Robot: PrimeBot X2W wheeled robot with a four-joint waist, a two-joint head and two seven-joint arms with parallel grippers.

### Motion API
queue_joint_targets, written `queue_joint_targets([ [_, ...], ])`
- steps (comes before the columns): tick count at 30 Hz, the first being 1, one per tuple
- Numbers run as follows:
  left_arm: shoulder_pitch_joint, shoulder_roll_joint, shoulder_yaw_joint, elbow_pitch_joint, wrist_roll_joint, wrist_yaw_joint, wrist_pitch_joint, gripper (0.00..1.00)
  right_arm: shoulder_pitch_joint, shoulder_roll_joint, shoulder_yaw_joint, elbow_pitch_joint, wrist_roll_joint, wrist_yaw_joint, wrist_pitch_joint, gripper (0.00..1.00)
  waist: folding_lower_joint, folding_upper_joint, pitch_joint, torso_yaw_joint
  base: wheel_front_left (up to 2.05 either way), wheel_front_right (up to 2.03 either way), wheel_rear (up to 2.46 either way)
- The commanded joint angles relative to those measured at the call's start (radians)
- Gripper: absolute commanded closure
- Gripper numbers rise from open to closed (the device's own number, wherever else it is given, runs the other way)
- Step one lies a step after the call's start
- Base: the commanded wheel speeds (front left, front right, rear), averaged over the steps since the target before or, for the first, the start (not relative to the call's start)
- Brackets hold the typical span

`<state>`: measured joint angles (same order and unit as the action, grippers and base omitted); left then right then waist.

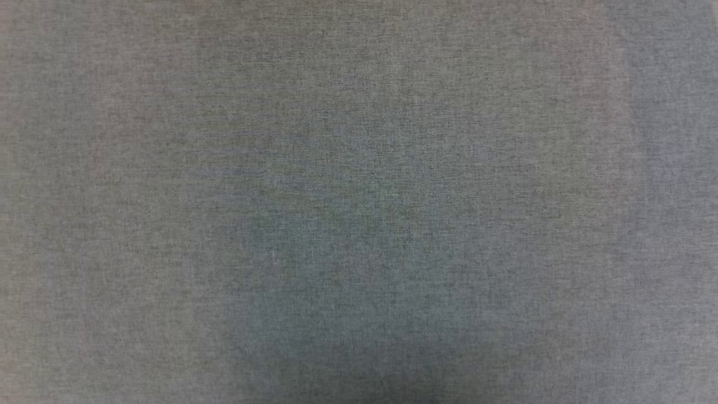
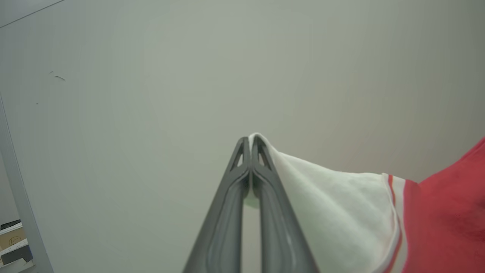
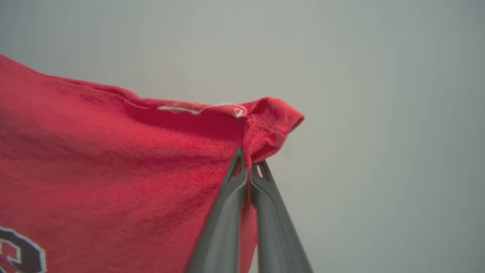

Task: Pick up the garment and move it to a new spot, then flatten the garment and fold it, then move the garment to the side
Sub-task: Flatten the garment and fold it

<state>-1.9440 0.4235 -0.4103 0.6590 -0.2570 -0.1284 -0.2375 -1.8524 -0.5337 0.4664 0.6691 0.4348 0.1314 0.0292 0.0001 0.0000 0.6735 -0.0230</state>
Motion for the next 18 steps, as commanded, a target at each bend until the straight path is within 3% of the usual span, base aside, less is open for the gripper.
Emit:
queue_joint_targets([
  [1,0.028,0.007,-0.006,0.01,-0.018,-0.002,-0.009,1.0,0.035,0.004,0.018,0.011,0.016,-0.001,-0.02,1.0,-0.0001,0.0,0.003,-0.004,0.0,0.0,0.0],
  [6,0.185,0.017,-0.021,0.015,-0.056,-0.002,-0.023,1.0,0.163,0.012,0.099,0.039,0.08,-0.001,-0.08,1.0,-0.0001,0.0,-0.011,-0.002,0.0,0.0,0.0],
  [18,0.68,0.046,0.044,-0.212,-0.08,0.022,-0.024,1.0,0.448,-0.009,0.259,0.007,0.222,-0.001,-0.15,1.0,-0.0001,0.0,-0.121,-0.006,0.0,0.0,0.0],
])
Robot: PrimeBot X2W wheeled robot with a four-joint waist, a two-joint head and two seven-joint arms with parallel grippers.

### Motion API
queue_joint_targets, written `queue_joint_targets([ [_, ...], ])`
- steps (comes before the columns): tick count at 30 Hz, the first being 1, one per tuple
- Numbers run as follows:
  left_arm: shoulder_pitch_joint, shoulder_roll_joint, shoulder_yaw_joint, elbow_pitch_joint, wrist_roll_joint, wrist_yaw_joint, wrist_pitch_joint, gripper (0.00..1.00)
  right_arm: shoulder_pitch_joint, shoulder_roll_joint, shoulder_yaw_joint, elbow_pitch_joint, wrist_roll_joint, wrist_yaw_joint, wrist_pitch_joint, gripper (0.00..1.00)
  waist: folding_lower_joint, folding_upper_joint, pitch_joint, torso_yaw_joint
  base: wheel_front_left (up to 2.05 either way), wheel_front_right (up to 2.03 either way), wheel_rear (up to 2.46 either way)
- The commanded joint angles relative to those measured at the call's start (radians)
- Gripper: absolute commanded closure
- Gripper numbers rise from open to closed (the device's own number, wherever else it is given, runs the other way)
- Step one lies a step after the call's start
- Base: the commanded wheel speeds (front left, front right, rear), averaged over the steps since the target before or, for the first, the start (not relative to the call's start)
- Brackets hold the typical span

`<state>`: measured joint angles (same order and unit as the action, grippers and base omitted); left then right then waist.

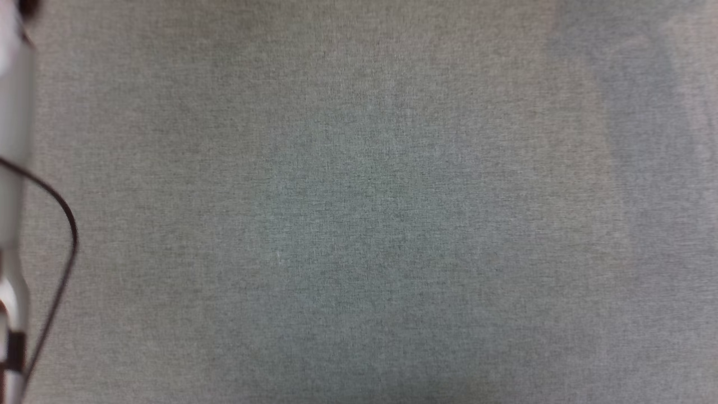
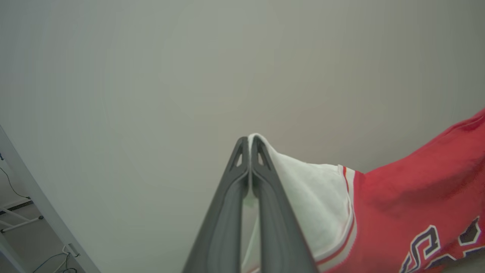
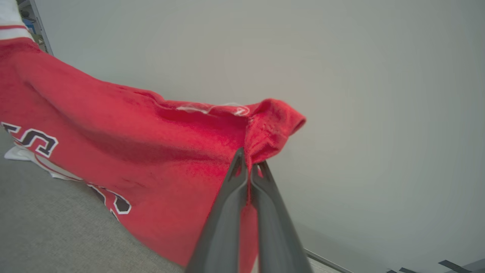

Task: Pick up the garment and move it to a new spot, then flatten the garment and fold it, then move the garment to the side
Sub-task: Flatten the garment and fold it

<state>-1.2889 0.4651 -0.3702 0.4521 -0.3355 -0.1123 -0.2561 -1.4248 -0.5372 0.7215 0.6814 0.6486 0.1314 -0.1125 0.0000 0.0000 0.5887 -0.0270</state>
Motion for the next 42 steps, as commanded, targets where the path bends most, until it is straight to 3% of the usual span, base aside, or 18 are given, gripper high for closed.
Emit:
queue_joint_targets([
  [1,0.069,0.004,0.01,-0.024,-0.002,0.012,-0.006,1.0,0.046,-0.009,0.017,-0.01,0.019,-0.001,-0.013,1.0,0.0,0.0,-0.048,-0.002,0.0,0.0,0.0],
  [13,0.688,-0.009,0.035,-0.238,0.002,0.083,-0.006,1.0,0.439,-0.084,0.173,-0.116,0.136,-0.001,-0.065,1.0,0.0,0.0,-0.265,0.011,0.0,0.0,0.0],
  [21,1.03,-0.005,0.023,-0.305,-0.054,0.112,0.002,1.0,0.688,-0.165,0.224,-0.194,0.176,-0.001,-0.085,1.0,0.0,0.0,-0.392,0.017,0.0,0.0,0.0],
  [22,1.139,-0.001,0.018,-0.332,-0.079,0.124,0.015,1.0,0.777,-0.187,0.228,-0.213,0.191,-0.001,-0.091,1.0,0.0,0.0,-0.432,0.017,0.0,0.0,0.0],
  [34,1.47,-0.004,-0.011,-0.412,-0.172,0.178,0.095,1.0,1.078,-0.245,0.181,-0.271,0.217,-0.001,-0.089,1.0,0.0,0.0,-0.527,0.024,0.0,0.0,0.0],
  [42,1.557,-0.009,-0.049,-0.426,-0.206,0.161,0.121,1.0,1.207,-0.266,0.114,-0.315,0.209,-0.001,-0.072,1.0,0.0,0.0,-0.531,0.025,0.0,0.0,0.0],
])
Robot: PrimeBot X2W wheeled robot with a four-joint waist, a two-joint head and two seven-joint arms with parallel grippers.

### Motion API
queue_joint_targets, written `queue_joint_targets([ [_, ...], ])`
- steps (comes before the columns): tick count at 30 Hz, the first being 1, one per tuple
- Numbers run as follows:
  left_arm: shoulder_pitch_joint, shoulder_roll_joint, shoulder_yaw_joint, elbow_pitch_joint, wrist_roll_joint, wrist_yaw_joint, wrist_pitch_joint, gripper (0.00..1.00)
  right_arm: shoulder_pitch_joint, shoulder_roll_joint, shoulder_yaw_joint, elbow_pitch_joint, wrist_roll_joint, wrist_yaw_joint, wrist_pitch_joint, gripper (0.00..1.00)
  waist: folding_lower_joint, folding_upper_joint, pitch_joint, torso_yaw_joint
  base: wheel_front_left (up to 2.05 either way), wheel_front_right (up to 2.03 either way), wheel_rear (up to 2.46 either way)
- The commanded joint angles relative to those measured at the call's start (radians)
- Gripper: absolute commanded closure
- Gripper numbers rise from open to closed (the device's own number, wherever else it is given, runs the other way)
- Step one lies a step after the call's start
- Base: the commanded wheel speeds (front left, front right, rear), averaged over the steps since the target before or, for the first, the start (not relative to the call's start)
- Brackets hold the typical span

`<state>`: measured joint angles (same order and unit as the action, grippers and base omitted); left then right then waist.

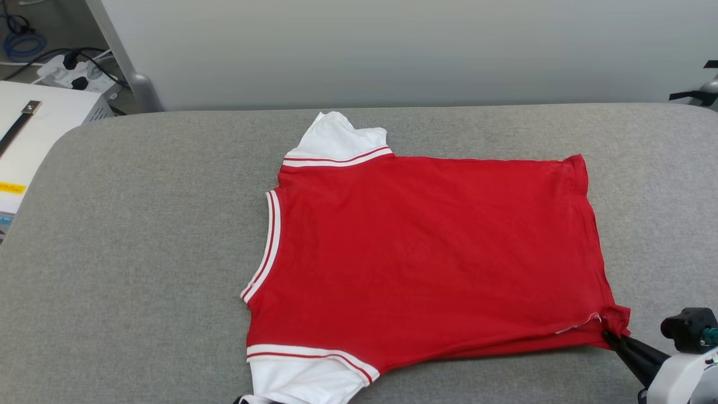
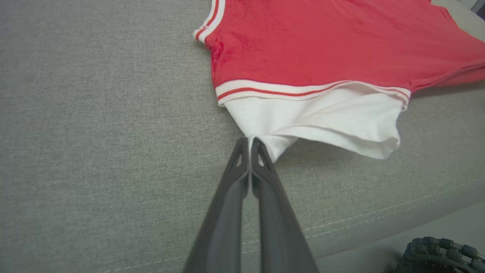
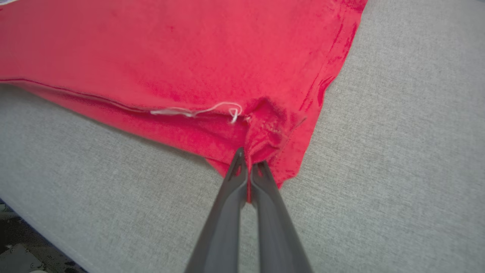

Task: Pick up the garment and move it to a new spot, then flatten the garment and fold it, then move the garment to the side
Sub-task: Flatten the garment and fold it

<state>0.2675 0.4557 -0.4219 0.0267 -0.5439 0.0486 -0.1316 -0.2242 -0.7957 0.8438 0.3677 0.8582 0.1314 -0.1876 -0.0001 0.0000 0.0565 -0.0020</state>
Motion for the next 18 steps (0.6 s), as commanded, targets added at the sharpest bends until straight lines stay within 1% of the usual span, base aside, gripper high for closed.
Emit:
queue_joint_targets([
  [1,-0.009,-0.004,0.004,-0.001,0.007,0.003,-0.011,1.0,0.014,-0.004,-0.023,-0.004,-0.002,-0.001,0.004,1.0,0.0001,0.0,0.002,0.0,0.0,0.0,0.0],
  [5,-0.082,-0.003,0.003,0.005,0.042,0.001,-0.034,1.0,0.021,0.015,-0.078,-0.025,-0.014,-0.001,0.005,1.0,0.0001,0.0,0.009,-0.002,0.0,0.0,0.0],
  [10,-0.198,0.019,0.002,0.015,0.105,-0.01,-0.059,1.0,0.009,0.04,-0.149,-0.054,-0.027,-0.001,0.008,1.0,0.0001,0.0,0.034,-0.016,0.0,0.0,0.0],
  [18,-0.423,0.044,-0.007,0.081,0.157,-0.071,-0.049,1.0,-0.024,0.069,-0.214,-0.086,-0.061,-0.001,0.029,1.0,0.0001,0.0,0.116,-0.042,0.0,0.0,0.0],
])
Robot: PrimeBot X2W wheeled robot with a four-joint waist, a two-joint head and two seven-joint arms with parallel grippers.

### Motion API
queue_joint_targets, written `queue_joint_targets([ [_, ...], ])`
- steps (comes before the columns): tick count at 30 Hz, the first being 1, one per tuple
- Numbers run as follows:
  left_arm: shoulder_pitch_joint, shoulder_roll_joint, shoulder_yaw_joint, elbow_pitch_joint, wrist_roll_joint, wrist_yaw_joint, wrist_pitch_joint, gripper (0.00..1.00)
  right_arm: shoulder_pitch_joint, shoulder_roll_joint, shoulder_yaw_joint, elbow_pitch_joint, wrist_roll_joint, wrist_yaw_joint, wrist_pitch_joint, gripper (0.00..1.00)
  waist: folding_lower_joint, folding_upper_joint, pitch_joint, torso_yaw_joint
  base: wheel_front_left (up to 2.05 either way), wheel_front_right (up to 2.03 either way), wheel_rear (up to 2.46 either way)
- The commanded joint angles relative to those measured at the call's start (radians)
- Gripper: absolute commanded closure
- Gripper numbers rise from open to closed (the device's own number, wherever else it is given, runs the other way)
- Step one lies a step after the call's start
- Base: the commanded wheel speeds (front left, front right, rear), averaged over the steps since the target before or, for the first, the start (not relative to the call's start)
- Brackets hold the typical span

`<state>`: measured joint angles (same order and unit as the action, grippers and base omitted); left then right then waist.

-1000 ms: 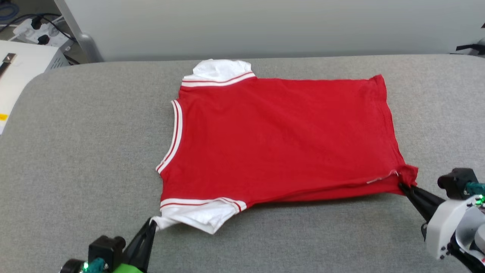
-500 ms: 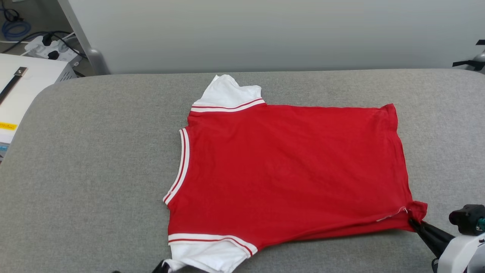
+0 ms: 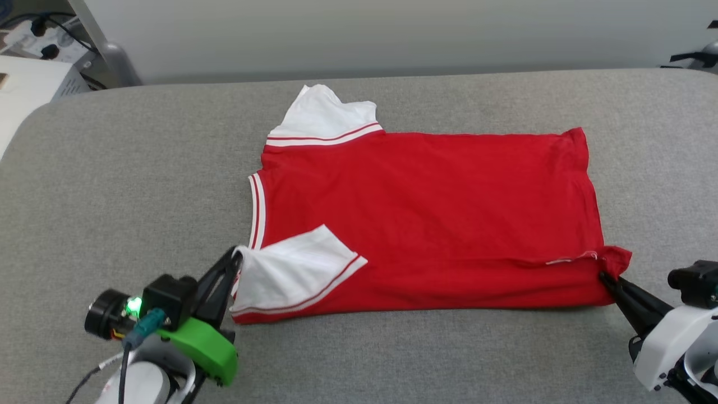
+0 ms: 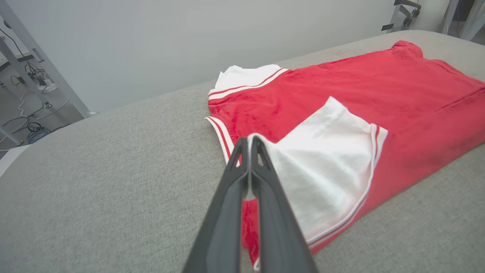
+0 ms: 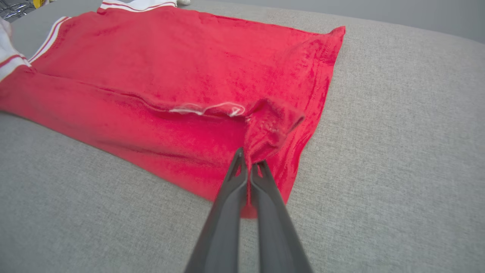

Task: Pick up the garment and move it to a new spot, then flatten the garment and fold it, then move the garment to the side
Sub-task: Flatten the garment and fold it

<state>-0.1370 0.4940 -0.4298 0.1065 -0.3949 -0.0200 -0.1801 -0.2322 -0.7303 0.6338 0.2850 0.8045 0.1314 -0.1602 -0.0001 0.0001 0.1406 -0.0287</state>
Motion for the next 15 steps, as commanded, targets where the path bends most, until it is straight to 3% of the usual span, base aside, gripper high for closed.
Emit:
queue_joint_targets([
  [1,-0.05,0.004,0.003,0.017,0.006,-0.013,-0.002,1.0,-0.026,0.007,-0.008,-0.007,-0.012,-0.001,0.005,1.0,0.0001,-0.0001,0.045,-0.021,0.0,0.0,0.0],
  [8,-0.211,0.025,0.001,0.154,0.03,-0.053,-0.011,1.0,-0.106,0.046,-0.018,0.003,-0.028,-0.001,0.032,1.0,0.0001,-0.0001,0.132,-0.059,0.0,0.0,0.0],
  [15,-0.314,0.007,-0.025,0.317,0.031,-0.083,-0.039,1.0,-0.178,0.085,-0.005,0.062,-0.03,-0.001,0.036,1.0,0.0001,-0.0001,0.204,-0.073,0.0,0.0,0.0],
])
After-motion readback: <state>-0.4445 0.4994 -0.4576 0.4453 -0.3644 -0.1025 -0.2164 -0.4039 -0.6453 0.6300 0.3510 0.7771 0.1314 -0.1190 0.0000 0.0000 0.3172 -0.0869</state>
